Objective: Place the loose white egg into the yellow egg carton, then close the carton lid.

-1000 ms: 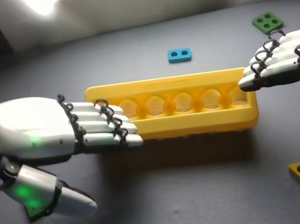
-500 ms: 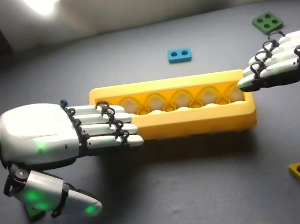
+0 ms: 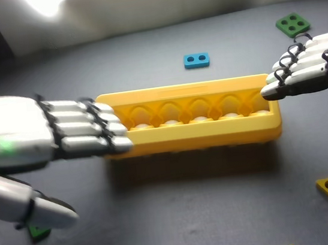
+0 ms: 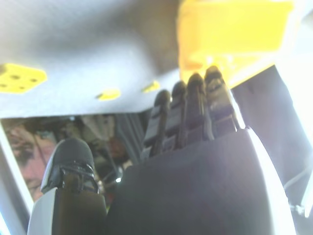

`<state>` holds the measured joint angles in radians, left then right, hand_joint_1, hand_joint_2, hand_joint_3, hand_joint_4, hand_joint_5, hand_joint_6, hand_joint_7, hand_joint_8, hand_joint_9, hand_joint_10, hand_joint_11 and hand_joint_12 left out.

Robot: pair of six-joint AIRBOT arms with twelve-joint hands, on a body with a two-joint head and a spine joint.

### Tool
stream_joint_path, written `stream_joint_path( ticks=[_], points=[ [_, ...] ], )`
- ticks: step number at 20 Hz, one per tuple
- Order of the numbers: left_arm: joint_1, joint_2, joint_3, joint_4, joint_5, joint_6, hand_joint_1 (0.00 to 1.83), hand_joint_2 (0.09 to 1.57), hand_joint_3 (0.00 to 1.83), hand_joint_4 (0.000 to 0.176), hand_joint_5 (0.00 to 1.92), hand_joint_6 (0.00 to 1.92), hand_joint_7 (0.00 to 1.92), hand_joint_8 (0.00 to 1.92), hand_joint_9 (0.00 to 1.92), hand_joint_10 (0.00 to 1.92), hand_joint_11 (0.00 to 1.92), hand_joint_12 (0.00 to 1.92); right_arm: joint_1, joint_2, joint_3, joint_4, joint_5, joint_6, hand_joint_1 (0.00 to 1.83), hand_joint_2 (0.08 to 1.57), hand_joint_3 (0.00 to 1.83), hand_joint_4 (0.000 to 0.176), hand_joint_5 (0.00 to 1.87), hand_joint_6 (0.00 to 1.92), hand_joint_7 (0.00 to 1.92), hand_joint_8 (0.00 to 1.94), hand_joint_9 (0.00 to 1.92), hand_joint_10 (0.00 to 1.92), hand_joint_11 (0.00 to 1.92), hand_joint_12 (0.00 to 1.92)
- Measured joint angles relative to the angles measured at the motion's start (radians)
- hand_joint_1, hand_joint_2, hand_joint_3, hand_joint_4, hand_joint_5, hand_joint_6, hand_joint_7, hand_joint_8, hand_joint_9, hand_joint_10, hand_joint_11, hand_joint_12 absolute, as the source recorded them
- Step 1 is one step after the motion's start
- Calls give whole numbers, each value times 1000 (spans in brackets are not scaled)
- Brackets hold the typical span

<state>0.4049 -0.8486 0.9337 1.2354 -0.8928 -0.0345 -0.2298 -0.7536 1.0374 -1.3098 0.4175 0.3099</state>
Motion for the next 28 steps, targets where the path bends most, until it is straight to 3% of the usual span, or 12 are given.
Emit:
stream_joint_path(
  ticks=[6,8,11,18,23,24,25,26,28],
  points=[
    [9,171,-24,22,-163,-3,0,1202,0,0,14,1,0,0,0,0,0,0,0,0,0,-1,0,0,328,906,0,0,157,5,109,4,69,4,0,218],
    [10,204,-18,32,-197,-41,0,1195,0,0,18,2,0,0,0,0,0,0,0,0,0,0,0,0,328,906,0,0,153,2,105,1,60,0,0,213],
    [10,209,3,96,-206,-121,0,1201,0,0,16,1,0,0,0,0,0,0,0,0,0,0,1,0,314,920,6,0,154,3,111,3,69,4,0,206],
    [11,209,-14,109,-177,-19,0,1189,0,0,0,0,0,0,0,0,0,0,0,1,0,0,1,1,332,904,0,0,156,1,111,0,65,0,0,219],
    [2,209,-41,124,-167,-27,0,1194,0,0,1,0,0,0,0,0,0,0,0,1,0,0,1,1,349,901,0,0,168,4,119,4,71,3,0,212],
    [-11,209,-49,144,-145,-71,0,1194,0,0,0,0,0,0,0,0,0,0,0,1,0,0,0,1,348,906,2,0,161,1,114,2,66,1,0,212],
    [-3,206,-57,111,-131,-5,0,1196,0,0,0,0,0,0,0,0,0,0,0,1,0,0,1,1,346,908,3,0,164,2,116,2,68,2,0,213],
    [13,206,-76,40,-114,117,0,1196,0,0,0,0,0,0,0,0,0,0,0,1,0,0,2,2,333,909,3,0,163,1,116,2,68,2,0,216],
    [13,203,-89,-34,-101,112,0,1184,0,0,0,0,0,0,0,0,0,0,0,1,-1,1,2,3,323,910,3,0,164,1,118,2,70,2,0,218]
  ],
)
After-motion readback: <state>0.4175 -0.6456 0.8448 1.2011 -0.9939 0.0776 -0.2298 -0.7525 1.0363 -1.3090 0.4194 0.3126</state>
